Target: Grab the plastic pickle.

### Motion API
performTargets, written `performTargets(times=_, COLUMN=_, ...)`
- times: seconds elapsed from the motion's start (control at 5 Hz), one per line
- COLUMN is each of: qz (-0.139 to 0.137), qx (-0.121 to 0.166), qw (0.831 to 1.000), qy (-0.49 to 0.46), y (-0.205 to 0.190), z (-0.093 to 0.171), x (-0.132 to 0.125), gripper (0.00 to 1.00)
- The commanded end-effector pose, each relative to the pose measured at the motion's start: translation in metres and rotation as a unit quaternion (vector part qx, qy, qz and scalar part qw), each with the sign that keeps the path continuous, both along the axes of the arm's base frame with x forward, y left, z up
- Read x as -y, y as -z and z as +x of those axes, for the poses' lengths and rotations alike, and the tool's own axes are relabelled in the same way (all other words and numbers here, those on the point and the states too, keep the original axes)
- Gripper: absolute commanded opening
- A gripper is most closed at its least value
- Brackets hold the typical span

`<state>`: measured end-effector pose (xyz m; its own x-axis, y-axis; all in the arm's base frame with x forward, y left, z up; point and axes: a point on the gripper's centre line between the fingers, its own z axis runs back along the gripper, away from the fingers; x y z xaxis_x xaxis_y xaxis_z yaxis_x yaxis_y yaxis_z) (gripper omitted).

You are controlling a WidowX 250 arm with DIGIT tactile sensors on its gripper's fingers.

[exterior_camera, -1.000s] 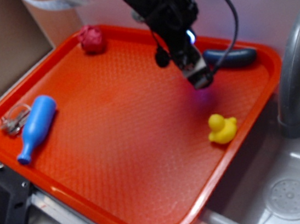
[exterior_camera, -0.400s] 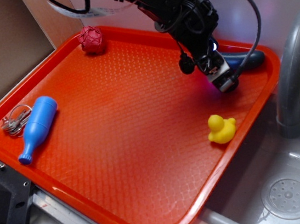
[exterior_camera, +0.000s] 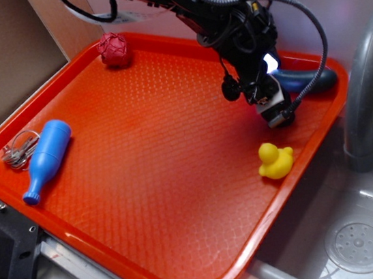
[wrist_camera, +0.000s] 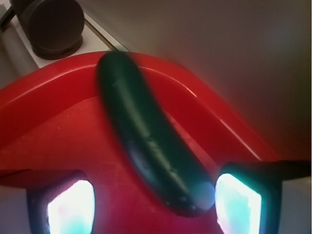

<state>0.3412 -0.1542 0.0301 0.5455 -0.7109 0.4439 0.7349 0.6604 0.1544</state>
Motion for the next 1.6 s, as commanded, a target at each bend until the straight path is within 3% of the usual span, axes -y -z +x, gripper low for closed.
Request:
performTargets(times=0.0, qz=-0.004, qx=0.010, qw=0.999, qy=0.044, y=-0.033, z=-0.009, x=0.019, gripper=1.00)
performTargets(times=0.4, qz=-0.010, qx=-0.017, qw=0.998, qy=0.059, y=-0.045, z=-0.012, x=0.020, gripper=1.00)
performTargets(times=0.8, qz=-0.016, qx=-0.018, qw=1.000, qy=0.001, y=-0.040, z=0.010, x=0.024, gripper=1.00)
performTargets(times=1.0, qz=-0.034, qx=-0.045, qw=0.998, qy=0.032, y=-0.025, z=0.017, x=0.037, gripper=1.00)
performTargets(times=1.2, qz=-0.026, qx=-0.070, qw=0.995, qy=0.069, y=-0.013, z=0.011, x=0.045, gripper=1.00)
performTargets(times=1.4, qz=-0.020, qx=-0.063, qw=0.995, qy=0.068, y=-0.012, z=0.005, x=0.047, gripper=0.00)
